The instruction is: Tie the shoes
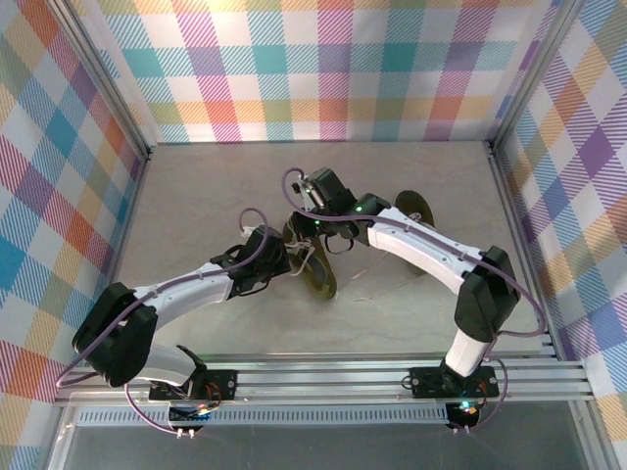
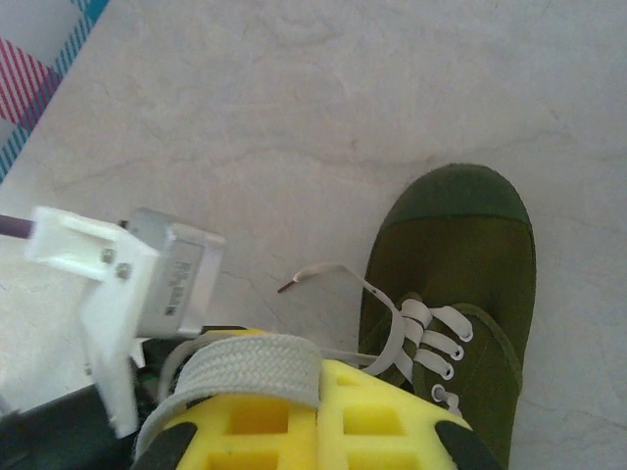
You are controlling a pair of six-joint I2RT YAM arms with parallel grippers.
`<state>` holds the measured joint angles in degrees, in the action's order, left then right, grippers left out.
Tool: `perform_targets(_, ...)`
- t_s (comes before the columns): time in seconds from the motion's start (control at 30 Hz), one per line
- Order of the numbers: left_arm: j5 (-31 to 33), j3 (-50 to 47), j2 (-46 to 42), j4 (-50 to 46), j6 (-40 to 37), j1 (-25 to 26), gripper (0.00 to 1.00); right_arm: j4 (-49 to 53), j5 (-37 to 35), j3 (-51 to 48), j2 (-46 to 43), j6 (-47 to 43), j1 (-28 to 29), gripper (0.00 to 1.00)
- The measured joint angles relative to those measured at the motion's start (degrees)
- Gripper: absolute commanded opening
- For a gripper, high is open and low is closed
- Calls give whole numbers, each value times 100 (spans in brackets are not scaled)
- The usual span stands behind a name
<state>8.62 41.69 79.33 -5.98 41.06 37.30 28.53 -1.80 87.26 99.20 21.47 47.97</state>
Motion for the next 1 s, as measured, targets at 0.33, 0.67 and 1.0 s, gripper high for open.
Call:
perform_targets(0.33, -4, 0, -223, -35, -20, 0, 0, 363, 354, 278, 645, 214, -2, 5)
perform_targets(0.67, -4, -59, -275, -142, -17, 0, 0, 859, 428, 603, 1403, 330, -2, 9)
perform_targets(1.0, -170, -96, -400, -142, 9, -46, 0, 748, 225, 616, 1399, 260, -2, 25)
